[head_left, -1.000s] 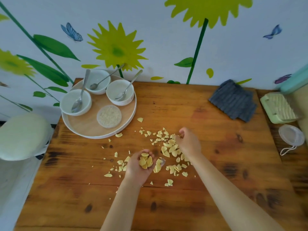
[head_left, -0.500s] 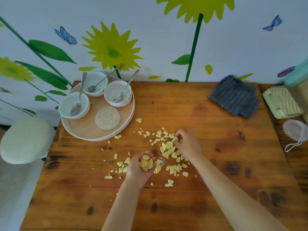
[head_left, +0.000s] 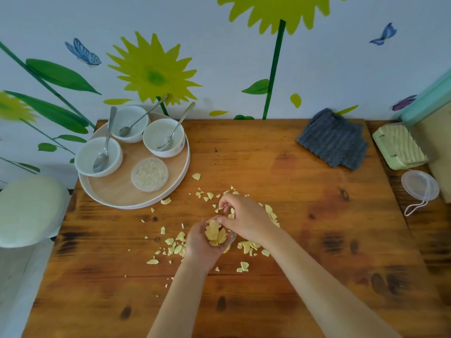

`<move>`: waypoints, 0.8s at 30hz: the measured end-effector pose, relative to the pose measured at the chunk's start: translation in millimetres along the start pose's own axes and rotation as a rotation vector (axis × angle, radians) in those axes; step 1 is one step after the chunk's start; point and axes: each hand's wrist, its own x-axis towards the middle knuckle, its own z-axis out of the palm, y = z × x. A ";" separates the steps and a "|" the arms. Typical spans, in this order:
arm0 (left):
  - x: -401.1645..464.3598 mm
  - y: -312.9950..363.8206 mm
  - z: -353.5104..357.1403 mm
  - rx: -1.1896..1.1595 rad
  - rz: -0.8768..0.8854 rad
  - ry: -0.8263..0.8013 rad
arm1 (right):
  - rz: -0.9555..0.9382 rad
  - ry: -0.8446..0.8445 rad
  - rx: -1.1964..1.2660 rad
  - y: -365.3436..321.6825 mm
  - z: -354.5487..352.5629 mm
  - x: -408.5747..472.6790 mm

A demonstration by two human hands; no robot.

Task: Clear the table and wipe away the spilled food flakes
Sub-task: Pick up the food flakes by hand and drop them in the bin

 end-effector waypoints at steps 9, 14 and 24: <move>-8.2 6.4 1.5 0.045 0.052 0.036 | 0.271 0.134 -0.267 41.7 12.7 16.3; -3.6 5.7 -4.4 0.069 0.022 0.017 | 0.247 0.199 -0.070 36.1 7.0 7.6; -1.1 1.8 2.6 0.006 -0.041 -0.043 | 0.189 0.128 -0.102 38.5 1.5 -4.1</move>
